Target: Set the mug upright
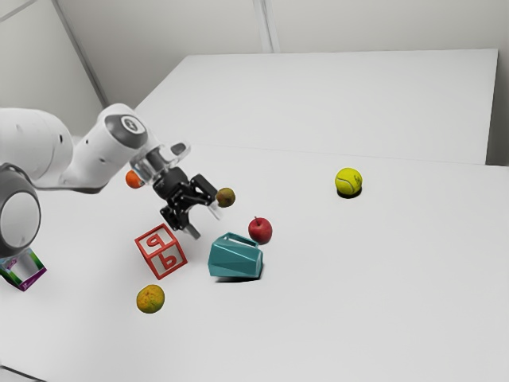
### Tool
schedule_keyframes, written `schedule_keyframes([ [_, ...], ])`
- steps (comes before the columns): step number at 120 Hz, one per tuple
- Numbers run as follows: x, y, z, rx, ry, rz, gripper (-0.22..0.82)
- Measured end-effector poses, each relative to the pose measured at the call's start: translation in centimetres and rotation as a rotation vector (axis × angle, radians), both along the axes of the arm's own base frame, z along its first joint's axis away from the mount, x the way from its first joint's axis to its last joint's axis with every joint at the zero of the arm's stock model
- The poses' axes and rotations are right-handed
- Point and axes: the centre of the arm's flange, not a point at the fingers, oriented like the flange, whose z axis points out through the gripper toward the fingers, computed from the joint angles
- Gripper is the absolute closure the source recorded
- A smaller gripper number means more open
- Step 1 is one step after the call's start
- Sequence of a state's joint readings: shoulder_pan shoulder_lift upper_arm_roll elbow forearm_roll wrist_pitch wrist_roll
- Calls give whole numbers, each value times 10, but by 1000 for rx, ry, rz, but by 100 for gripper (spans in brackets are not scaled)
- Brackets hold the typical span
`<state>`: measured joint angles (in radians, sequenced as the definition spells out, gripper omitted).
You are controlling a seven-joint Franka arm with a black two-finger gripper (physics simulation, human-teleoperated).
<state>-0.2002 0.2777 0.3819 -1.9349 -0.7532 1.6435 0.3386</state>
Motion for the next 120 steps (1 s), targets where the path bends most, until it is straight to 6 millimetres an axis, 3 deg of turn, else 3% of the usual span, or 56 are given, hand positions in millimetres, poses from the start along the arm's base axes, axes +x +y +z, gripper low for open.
schedule_keyframes([
  [25, -2, 0, -17, -1, 12, 15, 1],
  [71, -4, -30, -41, -38, 43, 18, 3],
  [120, 1, -41, -28, -55, 35, 50, 38],
])
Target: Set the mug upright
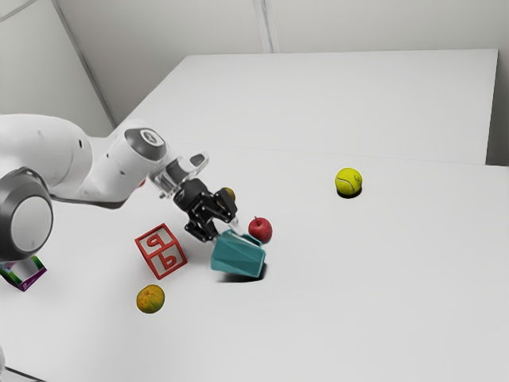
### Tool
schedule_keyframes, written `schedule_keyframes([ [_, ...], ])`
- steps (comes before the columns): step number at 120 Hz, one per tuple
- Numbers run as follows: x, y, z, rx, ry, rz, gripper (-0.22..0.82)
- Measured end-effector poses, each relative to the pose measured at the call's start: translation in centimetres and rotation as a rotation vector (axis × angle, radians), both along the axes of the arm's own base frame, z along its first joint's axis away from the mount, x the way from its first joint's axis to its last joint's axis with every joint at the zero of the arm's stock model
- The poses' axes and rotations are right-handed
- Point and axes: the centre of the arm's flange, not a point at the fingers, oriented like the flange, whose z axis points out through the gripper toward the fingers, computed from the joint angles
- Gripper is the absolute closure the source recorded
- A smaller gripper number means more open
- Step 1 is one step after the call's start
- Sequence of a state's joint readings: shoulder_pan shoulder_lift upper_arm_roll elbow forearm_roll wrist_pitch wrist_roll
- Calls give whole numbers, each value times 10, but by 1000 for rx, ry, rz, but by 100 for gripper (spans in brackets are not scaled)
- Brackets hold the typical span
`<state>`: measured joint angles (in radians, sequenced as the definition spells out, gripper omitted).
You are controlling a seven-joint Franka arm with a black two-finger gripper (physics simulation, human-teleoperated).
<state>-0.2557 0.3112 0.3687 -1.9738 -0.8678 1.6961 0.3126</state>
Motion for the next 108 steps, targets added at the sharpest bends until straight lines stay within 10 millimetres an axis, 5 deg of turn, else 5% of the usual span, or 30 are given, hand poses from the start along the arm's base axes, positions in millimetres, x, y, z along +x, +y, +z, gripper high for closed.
schedule_keyframes([
  [51, 7, -20, 6, 16, 23, 3, 69],
  [84, 11, -20, 12, 27, 28, 16, 77],
  [108, 19, -17, 52, 75, -39, -6, 78],
])
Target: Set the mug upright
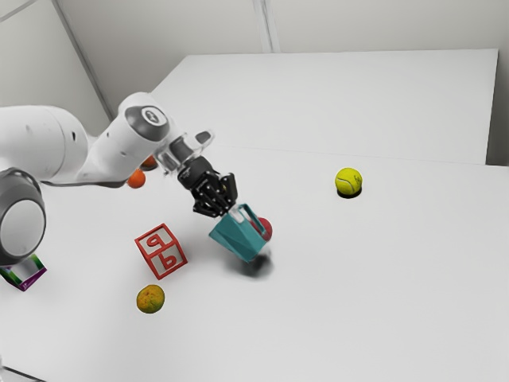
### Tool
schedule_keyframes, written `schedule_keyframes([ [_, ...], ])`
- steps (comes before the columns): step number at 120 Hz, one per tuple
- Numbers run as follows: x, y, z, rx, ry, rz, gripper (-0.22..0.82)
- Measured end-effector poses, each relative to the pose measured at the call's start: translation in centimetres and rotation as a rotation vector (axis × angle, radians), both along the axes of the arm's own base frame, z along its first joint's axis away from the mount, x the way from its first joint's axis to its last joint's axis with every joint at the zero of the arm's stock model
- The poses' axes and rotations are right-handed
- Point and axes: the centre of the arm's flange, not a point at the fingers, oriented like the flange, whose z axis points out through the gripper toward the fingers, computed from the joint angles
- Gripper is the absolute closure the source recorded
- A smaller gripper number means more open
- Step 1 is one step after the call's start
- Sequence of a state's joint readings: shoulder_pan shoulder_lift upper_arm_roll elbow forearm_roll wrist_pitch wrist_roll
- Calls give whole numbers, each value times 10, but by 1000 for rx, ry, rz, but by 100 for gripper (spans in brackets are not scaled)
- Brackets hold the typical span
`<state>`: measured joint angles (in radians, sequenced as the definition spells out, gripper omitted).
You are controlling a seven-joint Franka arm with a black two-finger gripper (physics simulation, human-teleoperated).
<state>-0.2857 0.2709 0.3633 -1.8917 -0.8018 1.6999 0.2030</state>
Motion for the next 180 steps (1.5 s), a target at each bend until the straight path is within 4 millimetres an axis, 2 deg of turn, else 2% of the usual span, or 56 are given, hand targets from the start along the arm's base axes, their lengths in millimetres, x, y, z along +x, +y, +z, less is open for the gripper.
schedule_keyframes([
  [18, -5, 14, 41, 157, -90, -72, 79],
  [27, -8, 11, 54, 263, -136, -139, 79],
  [38, -7, -3, 58, 412, -190, -250, 79],
  [52, -2, -19, 53, 558, -243, -357, 79],
  [71, 8, -25, 39, 643, -283, -398, 78],
  [91, 14, -25, 33, 673, -310, -397, 78],
  [117, 17, -25, 10, 692, -320, -388, 78],
  [180, 25, -23, -12, 746, -367, -384, 78],
])
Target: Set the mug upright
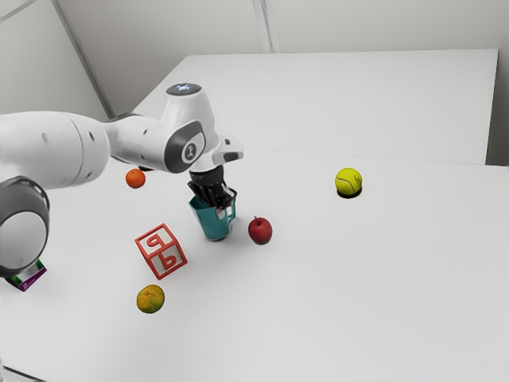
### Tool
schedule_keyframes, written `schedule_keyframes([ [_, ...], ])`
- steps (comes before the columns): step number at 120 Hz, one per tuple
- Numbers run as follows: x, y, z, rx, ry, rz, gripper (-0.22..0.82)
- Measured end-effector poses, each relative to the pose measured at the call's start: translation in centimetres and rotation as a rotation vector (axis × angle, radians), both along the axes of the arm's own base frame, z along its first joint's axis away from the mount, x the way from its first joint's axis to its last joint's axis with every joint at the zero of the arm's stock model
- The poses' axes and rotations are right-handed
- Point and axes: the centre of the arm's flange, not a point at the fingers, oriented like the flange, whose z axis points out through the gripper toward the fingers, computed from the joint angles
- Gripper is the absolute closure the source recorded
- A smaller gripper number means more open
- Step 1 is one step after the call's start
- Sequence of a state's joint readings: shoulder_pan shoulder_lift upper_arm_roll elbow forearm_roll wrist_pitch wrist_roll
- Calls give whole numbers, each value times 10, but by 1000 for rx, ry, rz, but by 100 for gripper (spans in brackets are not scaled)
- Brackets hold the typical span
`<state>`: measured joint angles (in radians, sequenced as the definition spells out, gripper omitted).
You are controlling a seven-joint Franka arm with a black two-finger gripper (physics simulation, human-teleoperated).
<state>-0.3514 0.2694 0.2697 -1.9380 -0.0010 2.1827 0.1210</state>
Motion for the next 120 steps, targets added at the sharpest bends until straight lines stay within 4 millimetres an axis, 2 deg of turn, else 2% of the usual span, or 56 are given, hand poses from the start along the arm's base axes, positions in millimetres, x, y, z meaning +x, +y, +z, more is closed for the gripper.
schedule_keyframes([
  [20, 1, -1, 4, -12, -8, 2, 42],
  [31, 0, -1, 28, -31, -42, 9, 27],
  [44, -4, 0, 62, -53, -81, 21, 17],
  [67, -12, 3, 109, -75, -95, 39, 7],
  [83, -2, 7, 163, -64, -110, 43, 4],
  [93, -1, 16, 187, -51, -105, 41, 2],
  [105, -2, 27, 208, -30, -95, 35, 2],
  [120, -11, 30, 225, -7, -81, 11, 1],
])
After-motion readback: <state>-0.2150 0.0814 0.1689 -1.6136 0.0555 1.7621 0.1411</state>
